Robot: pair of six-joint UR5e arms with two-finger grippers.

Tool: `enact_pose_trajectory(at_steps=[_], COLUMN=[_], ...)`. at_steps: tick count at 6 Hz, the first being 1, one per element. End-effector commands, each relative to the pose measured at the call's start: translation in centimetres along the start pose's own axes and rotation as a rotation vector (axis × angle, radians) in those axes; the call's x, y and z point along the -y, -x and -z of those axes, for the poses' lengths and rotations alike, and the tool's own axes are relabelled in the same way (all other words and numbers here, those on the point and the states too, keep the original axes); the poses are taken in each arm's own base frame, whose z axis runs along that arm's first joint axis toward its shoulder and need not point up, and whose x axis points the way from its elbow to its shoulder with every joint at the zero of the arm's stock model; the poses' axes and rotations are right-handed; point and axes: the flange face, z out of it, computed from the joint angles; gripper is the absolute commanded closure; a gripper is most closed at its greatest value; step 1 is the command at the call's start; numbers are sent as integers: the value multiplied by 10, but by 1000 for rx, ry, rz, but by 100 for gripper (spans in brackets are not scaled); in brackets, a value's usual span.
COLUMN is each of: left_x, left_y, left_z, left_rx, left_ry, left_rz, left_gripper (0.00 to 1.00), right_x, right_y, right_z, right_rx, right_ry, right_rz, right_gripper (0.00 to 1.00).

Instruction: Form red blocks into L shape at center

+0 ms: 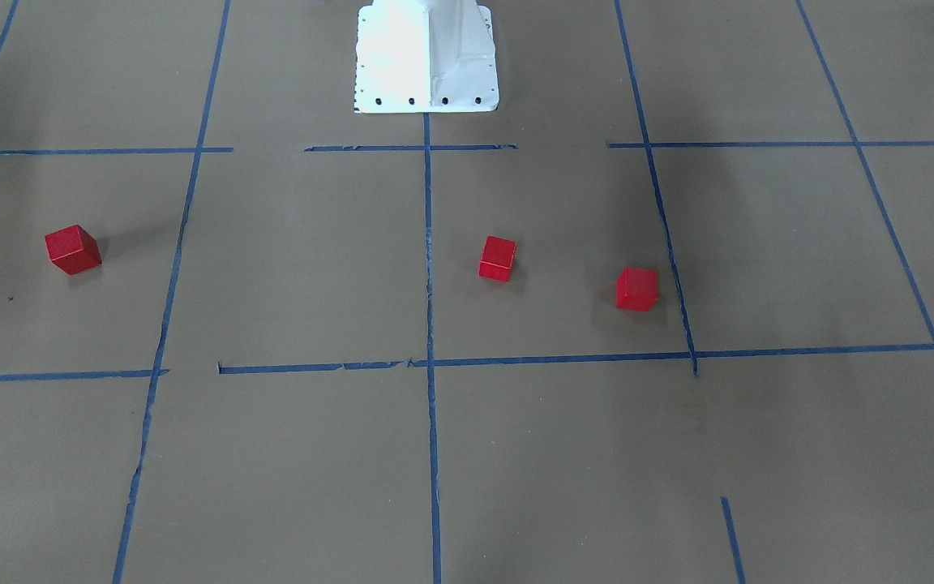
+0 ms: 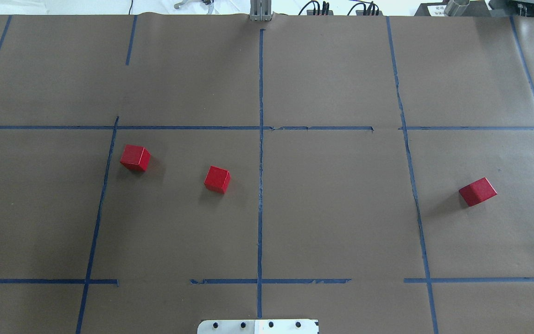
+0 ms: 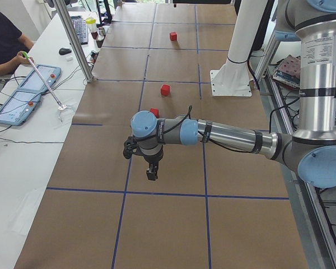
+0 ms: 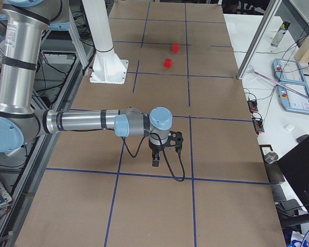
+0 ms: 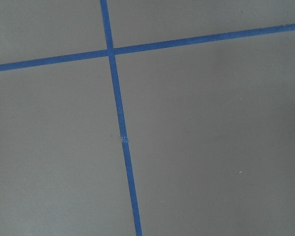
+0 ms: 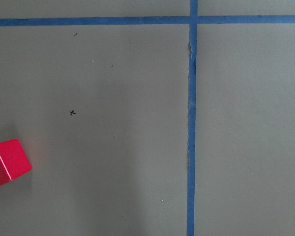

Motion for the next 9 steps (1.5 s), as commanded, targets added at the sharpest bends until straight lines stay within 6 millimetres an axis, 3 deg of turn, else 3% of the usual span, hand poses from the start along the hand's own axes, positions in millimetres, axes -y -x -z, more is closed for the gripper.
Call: enact_pose_trajectory(at_steps=[1,5,7,8,9], left_x=[0,0,1,1,1], left_y=[2,2,1,1,1], left_z=[-3,-2,-2,-2,-4], left_rx=[-5,1,-6,-7,-5], left_ry=[0,2,-3,-2,3], left_rz=[1,2,-4,-5,-3], left_gripper=[0,0,0,0,0], right_x=[3,5,2,5,15], right_y=[5,52,79,96,128], right_z=[2,-20,-44,-53,-63], right_rx=[10,107,110,107,102], right_ry=[-45,-20,21,38,52], right_rz=[51,192,277,315,343], right_gripper=[0,0,0,0,0])
